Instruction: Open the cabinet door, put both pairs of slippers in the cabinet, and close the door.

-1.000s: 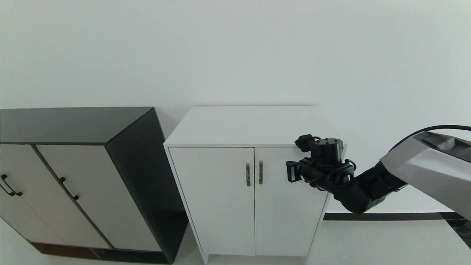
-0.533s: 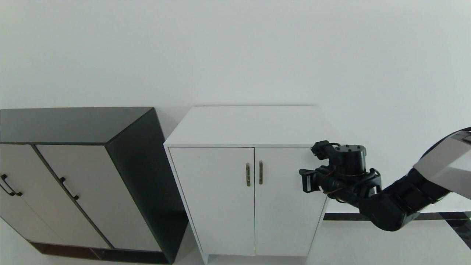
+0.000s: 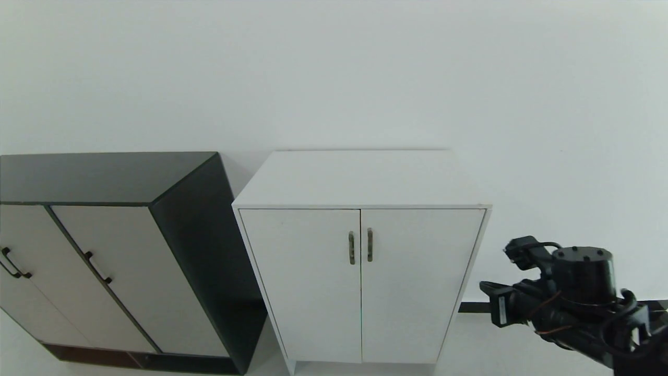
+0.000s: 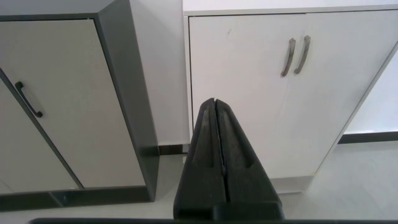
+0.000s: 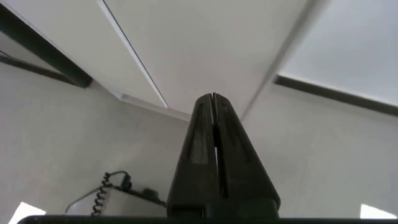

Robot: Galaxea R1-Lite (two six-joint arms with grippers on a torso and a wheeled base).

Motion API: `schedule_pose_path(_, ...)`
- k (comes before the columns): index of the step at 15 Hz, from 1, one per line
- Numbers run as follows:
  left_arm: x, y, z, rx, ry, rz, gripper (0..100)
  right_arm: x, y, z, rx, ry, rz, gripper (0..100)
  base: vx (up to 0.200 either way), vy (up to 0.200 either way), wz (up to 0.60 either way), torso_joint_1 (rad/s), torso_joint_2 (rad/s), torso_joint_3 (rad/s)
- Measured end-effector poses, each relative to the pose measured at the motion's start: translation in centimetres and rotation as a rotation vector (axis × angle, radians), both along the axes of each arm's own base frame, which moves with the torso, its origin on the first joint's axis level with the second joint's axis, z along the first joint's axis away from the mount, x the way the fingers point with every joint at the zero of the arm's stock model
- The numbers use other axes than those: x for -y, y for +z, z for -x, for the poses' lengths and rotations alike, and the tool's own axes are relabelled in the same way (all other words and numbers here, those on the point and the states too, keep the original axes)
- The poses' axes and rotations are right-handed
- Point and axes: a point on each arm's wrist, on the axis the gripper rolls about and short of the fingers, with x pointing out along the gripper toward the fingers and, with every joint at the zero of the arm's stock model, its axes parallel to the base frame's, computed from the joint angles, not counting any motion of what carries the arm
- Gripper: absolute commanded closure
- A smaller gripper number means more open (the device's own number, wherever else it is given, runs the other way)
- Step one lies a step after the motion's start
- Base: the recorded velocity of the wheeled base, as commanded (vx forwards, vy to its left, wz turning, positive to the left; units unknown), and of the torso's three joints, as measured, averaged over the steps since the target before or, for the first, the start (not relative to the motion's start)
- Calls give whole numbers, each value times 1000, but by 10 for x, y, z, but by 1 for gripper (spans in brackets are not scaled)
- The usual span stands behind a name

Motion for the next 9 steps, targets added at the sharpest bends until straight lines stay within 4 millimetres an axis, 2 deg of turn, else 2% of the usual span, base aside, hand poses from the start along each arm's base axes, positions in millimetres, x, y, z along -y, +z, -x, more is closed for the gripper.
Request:
schedule_pose_path(5,0,0,0,0,0,6,100,50,12,74,24,-110,26,100,0,0,0,0,0,0)
schedule_pose_path(9,0,0,0,0,4,10,100,74,19,127,7,-163,58,100,0,0,0,0,0,0)
